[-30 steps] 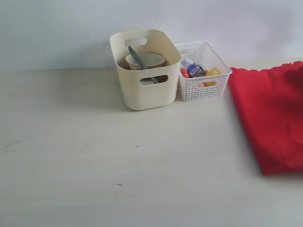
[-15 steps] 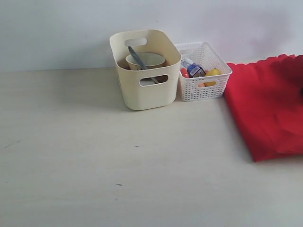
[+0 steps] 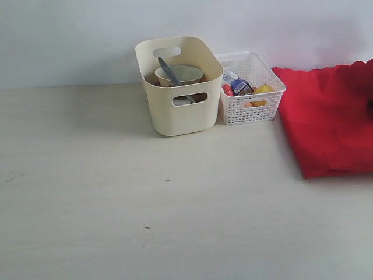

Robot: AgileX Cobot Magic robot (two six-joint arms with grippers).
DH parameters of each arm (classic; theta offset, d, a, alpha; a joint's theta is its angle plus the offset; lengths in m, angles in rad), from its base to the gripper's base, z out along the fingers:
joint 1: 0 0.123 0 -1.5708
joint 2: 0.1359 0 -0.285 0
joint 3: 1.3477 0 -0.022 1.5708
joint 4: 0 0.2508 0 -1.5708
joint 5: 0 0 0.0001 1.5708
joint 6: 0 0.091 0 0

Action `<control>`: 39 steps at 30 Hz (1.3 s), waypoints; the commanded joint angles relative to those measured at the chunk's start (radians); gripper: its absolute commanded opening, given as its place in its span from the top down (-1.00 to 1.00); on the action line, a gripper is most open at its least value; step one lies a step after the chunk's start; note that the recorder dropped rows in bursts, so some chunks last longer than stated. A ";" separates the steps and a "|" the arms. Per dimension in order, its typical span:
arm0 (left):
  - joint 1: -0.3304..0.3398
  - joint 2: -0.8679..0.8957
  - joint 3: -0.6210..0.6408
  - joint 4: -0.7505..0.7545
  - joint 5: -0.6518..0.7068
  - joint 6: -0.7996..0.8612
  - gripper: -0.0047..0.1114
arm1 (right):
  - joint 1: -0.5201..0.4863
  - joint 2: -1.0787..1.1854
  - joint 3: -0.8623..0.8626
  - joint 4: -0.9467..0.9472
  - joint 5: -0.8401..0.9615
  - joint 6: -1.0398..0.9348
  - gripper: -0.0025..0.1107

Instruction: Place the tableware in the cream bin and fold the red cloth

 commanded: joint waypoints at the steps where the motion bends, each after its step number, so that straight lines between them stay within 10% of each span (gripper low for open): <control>1: 0.005 -0.005 0.006 -0.006 -0.005 -0.004 -0.70 | 0.010 0.036 -0.064 0.008 -0.006 -0.002 0.96; 6: 0.014 -0.005 0.006 -0.006 -0.005 -0.004 -0.70 | 0.010 0.058 -0.081 0.004 -0.017 -0.020 0.85; 14: 0.014 -0.005 0.006 -0.006 -0.005 -0.004 -0.70 | 0.008 -0.072 -0.081 -0.200 -0.030 -0.086 -0.36; 20: 0.014 -0.005 0.006 -0.006 -0.005 -0.004 -0.70 | 0.011 -0.229 -0.081 -0.282 0.034 -0.043 -0.25; 31: 0.014 -0.005 0.006 -0.006 -0.005 -0.004 -0.70 | 0.116 -0.432 -0.079 -0.446 0.268 0.098 0.93; 39: 0.014 -0.005 0.006 -0.004 -0.005 -0.004 -0.70 | 0.262 -0.588 0.080 -0.505 0.246 0.091 0.96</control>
